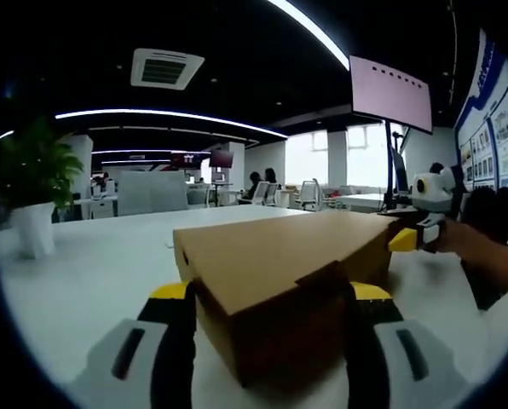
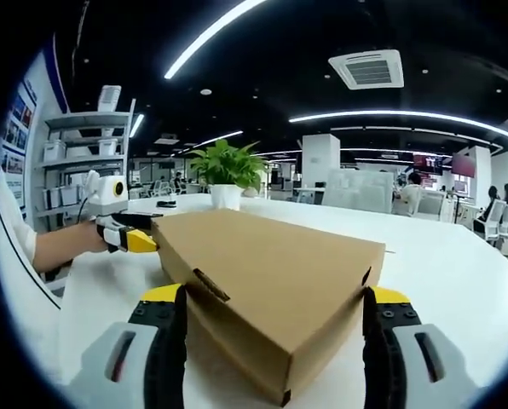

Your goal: Operate the shoe box by opening the lid, removing the specified soft item, and placing it in the target area until the item is outside and the box remains undamaged.

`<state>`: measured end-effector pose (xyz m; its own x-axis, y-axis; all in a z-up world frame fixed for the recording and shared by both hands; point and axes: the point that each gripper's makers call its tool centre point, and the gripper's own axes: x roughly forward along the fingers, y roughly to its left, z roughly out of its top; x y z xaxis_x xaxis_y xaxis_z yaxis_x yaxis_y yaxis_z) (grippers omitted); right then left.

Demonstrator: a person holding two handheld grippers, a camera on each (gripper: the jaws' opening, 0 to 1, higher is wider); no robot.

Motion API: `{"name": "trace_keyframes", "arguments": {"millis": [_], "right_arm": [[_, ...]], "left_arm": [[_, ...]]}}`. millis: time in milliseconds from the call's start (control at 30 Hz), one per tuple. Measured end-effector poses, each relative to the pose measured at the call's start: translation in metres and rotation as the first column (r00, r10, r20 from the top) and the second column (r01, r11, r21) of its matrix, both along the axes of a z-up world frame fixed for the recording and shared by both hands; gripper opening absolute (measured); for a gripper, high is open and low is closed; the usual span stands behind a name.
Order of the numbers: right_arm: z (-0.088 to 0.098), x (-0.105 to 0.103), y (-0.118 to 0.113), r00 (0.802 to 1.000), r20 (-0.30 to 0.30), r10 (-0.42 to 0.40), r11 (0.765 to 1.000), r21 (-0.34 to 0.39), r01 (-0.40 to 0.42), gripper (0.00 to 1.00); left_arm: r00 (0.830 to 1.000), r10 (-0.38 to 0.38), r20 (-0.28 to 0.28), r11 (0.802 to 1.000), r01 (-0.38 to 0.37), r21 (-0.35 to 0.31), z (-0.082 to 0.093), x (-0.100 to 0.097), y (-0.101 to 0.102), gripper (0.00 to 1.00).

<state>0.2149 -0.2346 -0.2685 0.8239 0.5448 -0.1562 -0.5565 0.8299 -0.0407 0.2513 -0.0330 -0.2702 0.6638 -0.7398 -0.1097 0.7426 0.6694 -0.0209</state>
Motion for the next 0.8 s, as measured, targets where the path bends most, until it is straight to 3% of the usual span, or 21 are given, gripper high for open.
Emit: {"name": "trace_keyframes", "arguments": {"millis": [267, 800], "right_arm": [[0.0, -0.003, 0.001, 1.0, 0.007, 0.022, 1.0, 0.003, -0.022, 0.87], [0.001, -0.01, 0.001, 0.999, -0.005, 0.043, 0.999, -0.006, -0.043, 0.87]], "left_arm": [[1.0, 0.018, 0.01, 1.0, -0.018, -0.001, 0.0, -0.001, 0.006, 0.71], [0.999, 0.027, 0.029, 1.0, -0.027, 0.002, -0.003, -0.02, 0.001, 0.7]]}}
